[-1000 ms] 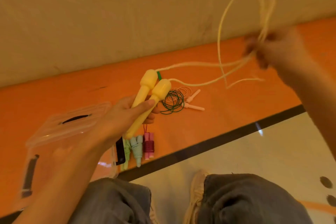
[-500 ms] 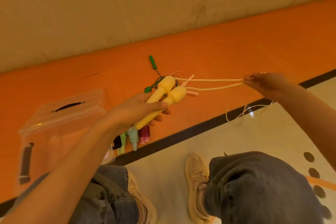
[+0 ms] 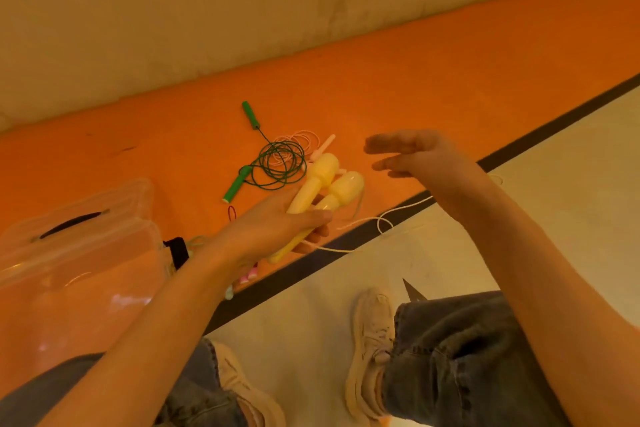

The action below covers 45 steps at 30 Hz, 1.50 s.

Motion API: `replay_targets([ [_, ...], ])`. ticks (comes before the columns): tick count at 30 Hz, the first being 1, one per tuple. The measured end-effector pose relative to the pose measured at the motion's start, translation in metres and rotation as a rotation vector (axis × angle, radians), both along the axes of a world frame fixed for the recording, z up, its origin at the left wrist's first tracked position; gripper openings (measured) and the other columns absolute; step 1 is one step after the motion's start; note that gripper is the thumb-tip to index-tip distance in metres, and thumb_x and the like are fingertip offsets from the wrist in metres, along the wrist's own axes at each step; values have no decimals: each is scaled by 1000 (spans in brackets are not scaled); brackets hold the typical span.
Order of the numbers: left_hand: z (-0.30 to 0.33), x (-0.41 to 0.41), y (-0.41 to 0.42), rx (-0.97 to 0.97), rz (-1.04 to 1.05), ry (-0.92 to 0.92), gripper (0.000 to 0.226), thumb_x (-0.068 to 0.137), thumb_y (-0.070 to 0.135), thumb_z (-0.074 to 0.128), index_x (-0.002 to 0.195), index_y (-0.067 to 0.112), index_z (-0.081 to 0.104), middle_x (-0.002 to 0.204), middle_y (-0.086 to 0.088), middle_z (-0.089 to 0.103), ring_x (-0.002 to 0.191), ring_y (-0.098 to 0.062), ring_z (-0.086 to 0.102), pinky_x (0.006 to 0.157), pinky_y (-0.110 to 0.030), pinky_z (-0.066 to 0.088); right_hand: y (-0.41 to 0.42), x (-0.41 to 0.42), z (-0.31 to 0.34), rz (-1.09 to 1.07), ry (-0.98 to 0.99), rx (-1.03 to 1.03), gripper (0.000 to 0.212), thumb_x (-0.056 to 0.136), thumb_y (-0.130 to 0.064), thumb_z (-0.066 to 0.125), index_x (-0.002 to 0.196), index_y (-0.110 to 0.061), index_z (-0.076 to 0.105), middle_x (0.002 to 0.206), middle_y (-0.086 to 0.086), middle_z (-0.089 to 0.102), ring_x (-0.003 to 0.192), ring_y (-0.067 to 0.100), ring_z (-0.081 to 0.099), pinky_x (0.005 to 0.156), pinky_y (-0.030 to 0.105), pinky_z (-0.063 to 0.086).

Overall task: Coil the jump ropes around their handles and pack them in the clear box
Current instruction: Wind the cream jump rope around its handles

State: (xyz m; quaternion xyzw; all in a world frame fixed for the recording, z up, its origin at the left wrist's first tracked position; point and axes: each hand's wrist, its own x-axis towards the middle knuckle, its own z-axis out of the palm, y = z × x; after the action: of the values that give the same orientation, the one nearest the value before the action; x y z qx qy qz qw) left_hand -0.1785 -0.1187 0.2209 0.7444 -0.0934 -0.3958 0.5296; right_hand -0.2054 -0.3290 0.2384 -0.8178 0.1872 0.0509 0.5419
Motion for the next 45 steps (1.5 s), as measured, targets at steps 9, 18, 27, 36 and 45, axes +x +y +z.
replay_targets([
  [9,12,4,6,-6,-123,-45,16,90,20,62,105,24,58,85,2,75,62,-3,67,53,-14,50,-1,-2,-5,405,45,165,84,76,-17,74,144,-38,29,144,-18,39,93,26,63,72,34,54],
  [18,22,5,12,58,-183,-224,33,74,27,77,98,24,55,64,10,67,57,-2,64,50,-12,46,-2,-1,-1,424,-15,288,66,71,-19,75,132,-25,51,119,-2,61,64,12,57,58,22,53],
  [27,-13,5,14,583,-217,-1206,57,80,62,27,111,22,53,93,4,58,84,-22,53,70,-33,31,6,2,3,333,-23,195,64,63,-28,74,124,-20,56,110,6,64,61,10,60,59,20,54],
  [36,-11,7,18,405,-162,-896,63,82,72,29,131,35,39,112,13,52,89,-10,51,71,-36,45,11,6,3,276,-80,88,58,66,-33,74,121,-21,61,101,-2,70,71,12,64,65,17,54],
  [45,-13,5,23,313,-183,-800,57,90,60,30,141,34,30,119,13,45,95,-8,47,78,-34,41,20,7,3,259,-142,34,58,66,-34,75,120,-18,61,99,-2,69,66,12,64,63,17,54],
])
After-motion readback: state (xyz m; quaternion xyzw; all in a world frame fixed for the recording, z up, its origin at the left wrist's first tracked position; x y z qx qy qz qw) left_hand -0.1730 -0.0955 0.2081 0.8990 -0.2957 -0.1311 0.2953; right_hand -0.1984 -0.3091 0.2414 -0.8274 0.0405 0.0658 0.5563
